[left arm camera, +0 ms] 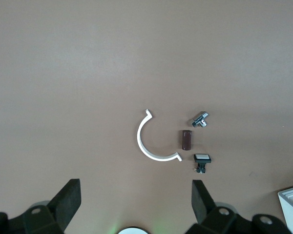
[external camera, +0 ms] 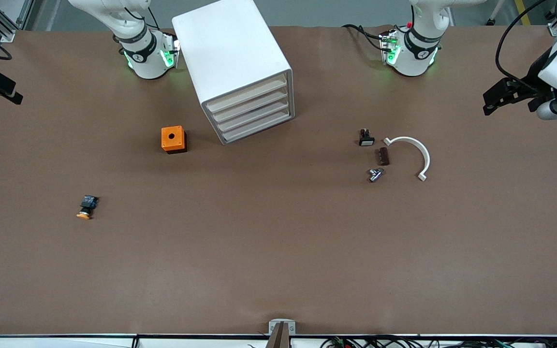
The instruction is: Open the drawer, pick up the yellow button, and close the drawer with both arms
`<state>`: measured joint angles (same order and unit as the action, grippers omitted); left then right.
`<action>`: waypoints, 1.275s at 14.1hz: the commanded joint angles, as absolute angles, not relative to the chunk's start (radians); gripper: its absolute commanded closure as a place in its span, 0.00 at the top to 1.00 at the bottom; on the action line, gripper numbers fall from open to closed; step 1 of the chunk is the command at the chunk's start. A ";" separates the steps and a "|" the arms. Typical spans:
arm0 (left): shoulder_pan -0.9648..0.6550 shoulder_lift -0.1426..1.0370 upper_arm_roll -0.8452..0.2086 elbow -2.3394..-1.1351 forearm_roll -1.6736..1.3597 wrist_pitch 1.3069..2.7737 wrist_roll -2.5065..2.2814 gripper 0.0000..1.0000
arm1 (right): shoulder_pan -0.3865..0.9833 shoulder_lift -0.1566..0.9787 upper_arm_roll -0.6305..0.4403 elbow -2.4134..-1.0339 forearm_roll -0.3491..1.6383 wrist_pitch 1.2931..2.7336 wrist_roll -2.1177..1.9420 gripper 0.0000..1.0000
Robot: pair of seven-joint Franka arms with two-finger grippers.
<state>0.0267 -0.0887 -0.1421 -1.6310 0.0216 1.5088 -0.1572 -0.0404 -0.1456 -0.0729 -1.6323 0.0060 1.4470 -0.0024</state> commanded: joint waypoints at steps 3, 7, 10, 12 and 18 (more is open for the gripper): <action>0.038 -0.109 -0.135 -1.626 0.008 1.506 -0.144 1.00 | -0.044 -0.172 -0.066 -1.684 0.014 1.483 -0.052 1.00; 0.038 -0.097 -0.132 -1.614 0.009 1.506 -0.149 1.00 | -0.041 -0.186 -0.060 -1.710 0.014 1.493 -0.055 1.00; 0.037 -0.083 -0.132 -1.591 0.020 1.505 -0.150 1.00 | -0.040 -0.184 -0.058 -1.709 0.014 1.488 -0.058 1.00; 0.040 -0.078 -0.132 -1.583 0.021 1.502 -0.152 1.00 | -0.040 -0.184 -0.057 -1.707 0.011 1.488 -0.060 1.00; 0.037 -0.074 -0.132 -1.575 0.023 1.474 -0.152 1.00 | -0.043 -0.184 -0.054 -1.701 -0.003 1.494 -0.086 1.00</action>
